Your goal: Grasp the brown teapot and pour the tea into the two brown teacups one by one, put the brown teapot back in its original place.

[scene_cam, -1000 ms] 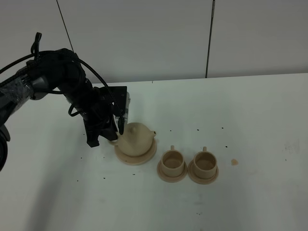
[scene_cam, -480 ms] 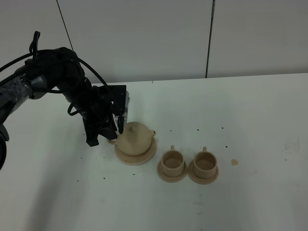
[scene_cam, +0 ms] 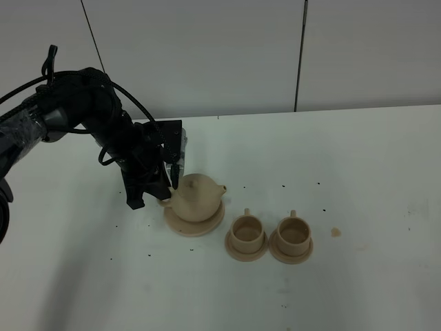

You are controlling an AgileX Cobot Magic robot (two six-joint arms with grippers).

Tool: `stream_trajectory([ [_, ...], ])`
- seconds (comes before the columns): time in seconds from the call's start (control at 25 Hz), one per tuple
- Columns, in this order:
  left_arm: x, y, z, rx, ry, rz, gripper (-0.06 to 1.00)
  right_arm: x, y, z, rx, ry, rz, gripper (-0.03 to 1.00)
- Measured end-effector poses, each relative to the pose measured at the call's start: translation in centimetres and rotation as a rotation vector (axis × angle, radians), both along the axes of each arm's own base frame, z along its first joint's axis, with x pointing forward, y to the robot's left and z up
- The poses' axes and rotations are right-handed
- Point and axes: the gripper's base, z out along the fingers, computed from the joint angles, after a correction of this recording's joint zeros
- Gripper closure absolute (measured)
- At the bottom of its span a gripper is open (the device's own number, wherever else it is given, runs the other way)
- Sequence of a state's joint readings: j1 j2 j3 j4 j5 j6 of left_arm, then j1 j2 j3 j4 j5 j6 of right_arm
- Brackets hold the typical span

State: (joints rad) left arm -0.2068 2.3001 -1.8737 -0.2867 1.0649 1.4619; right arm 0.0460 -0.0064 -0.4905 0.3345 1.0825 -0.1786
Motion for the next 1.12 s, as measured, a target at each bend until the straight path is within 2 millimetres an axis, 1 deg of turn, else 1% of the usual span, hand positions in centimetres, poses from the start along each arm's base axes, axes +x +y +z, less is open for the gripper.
stream_trajectory([
  [0.08,0.0,0.1,0.1,-0.001,-0.003,0.002,0.77,0.0,0.0,0.0,0.000,0.000,0.000,0.62],
  [0.28,-0.1,0.3,1.3,-0.007,-0.024,0.008,0.77,0.0,0.0,0.0,0.000,0.000,0.000,0.62],
  [0.44,-0.2,0.4,1.9,-0.010,-0.026,0.005,0.77,0.0,0.0,0.0,0.000,0.000,0.000,0.62],
  [0.84,-0.8,0.9,3.4,-0.005,0.015,0.042,0.77,0.0,0.0,0.0,0.000,0.000,0.000,0.62],
  [1.12,-0.3,0.3,5.5,-0.015,-0.024,0.049,0.77,0.0,0.0,0.0,0.000,0.000,0.000,0.62],
])
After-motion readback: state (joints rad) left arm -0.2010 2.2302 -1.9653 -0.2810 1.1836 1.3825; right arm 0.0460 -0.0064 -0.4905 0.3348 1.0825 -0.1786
